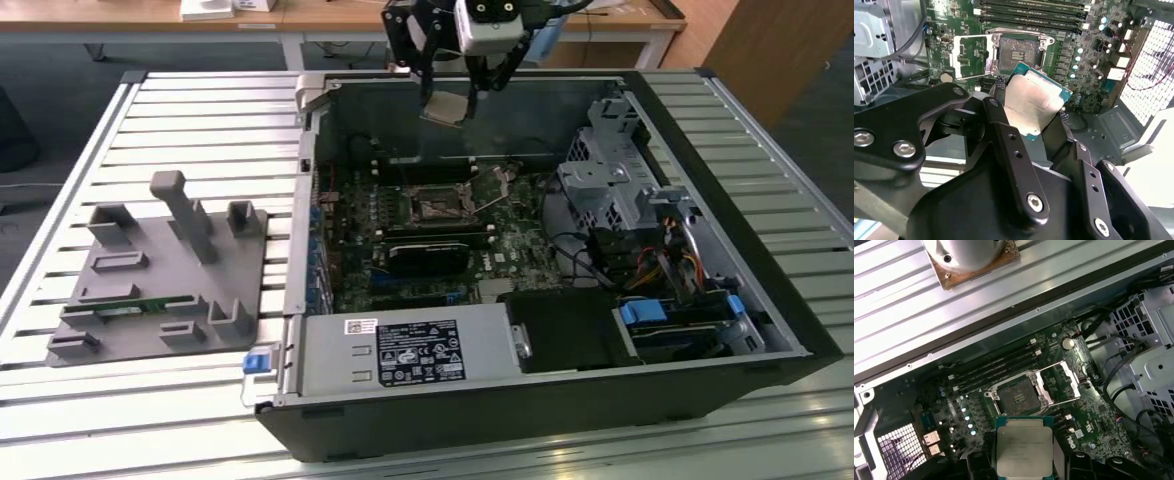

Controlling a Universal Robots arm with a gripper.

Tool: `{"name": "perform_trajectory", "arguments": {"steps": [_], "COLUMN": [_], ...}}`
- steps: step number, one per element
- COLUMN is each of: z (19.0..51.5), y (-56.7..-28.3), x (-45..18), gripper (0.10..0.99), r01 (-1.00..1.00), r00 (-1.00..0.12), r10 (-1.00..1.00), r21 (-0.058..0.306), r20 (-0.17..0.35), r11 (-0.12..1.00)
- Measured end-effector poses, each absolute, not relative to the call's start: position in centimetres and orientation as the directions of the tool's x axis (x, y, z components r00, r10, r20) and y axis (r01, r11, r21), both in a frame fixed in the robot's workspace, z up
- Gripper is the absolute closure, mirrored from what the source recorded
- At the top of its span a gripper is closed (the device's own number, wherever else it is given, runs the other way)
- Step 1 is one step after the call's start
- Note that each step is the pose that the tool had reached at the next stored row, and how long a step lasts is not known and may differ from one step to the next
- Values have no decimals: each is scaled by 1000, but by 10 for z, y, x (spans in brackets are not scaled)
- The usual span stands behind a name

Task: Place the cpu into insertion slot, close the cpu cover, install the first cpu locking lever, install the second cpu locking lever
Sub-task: 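Place the cpu into insertion slot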

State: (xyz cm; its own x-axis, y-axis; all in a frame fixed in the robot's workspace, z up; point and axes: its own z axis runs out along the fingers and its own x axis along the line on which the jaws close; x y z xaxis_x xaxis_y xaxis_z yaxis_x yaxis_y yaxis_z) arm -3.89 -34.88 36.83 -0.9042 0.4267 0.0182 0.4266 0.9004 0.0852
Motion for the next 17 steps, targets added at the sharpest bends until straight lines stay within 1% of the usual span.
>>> {"name": "perform_trajectory", "arguments": {"steps": [17], "z": [367], "y": [-349], "x": [-39], "gripper": [549], "r01": [564], "r00": [-825], "r10": [565], "r21": [85], "r20": [18], "r11": [821]}}
